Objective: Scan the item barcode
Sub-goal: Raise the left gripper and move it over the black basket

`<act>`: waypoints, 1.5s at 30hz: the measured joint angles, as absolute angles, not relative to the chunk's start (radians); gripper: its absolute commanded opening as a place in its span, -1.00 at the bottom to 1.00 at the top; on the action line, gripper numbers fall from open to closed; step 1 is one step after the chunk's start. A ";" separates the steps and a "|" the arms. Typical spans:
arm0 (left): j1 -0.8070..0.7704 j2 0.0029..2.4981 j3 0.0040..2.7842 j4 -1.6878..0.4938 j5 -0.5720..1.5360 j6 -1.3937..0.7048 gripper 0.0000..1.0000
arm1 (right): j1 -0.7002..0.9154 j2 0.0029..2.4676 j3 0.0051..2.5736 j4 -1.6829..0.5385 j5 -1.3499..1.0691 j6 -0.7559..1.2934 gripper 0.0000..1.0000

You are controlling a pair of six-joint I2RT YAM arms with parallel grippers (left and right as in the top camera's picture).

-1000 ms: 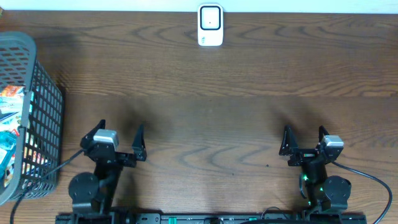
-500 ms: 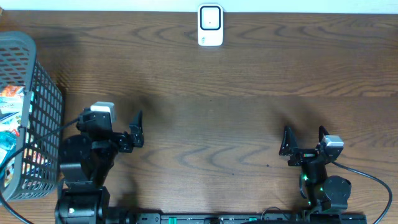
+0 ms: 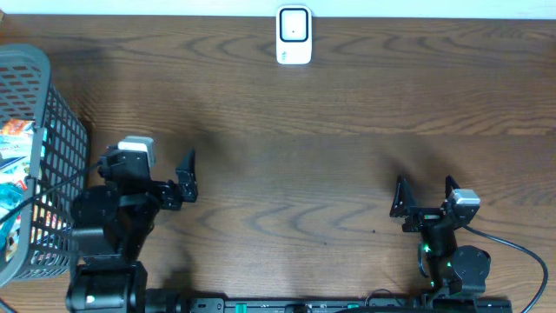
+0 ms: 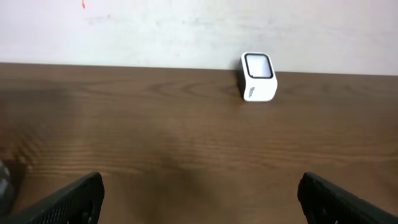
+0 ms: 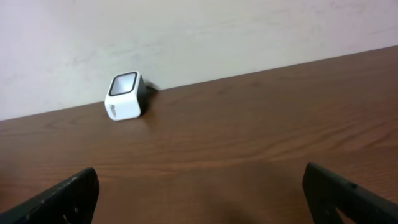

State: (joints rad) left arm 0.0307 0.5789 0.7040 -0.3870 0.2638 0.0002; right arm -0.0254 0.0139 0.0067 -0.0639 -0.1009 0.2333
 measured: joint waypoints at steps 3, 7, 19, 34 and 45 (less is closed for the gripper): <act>0.031 0.614 0.805 -0.456 0.258 0.000 0.95 | -0.025 0.014 0.007 -0.064 -0.101 0.233 0.99; 0.031 0.686 0.967 -0.558 0.245 0.000 0.95 | -0.025 0.014 0.007 -0.064 -0.101 0.233 0.98; 0.031 0.864 1.344 -0.910 0.280 0.000 0.95 | -0.025 0.014 0.007 -0.064 -0.101 0.233 0.99; 0.199 1.121 1.641 -1.003 -0.108 -0.337 0.95 | -0.025 0.014 0.007 -0.064 -0.101 0.233 0.98; 0.731 1.410 1.736 -1.242 -0.023 -0.615 0.95 | -0.025 0.014 0.007 -0.064 -0.101 0.233 0.99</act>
State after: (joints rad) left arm 0.7315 1.4097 1.7363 -1.2423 -0.0235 -0.6147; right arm -0.0254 0.0139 0.0067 -0.0639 -0.1009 0.2333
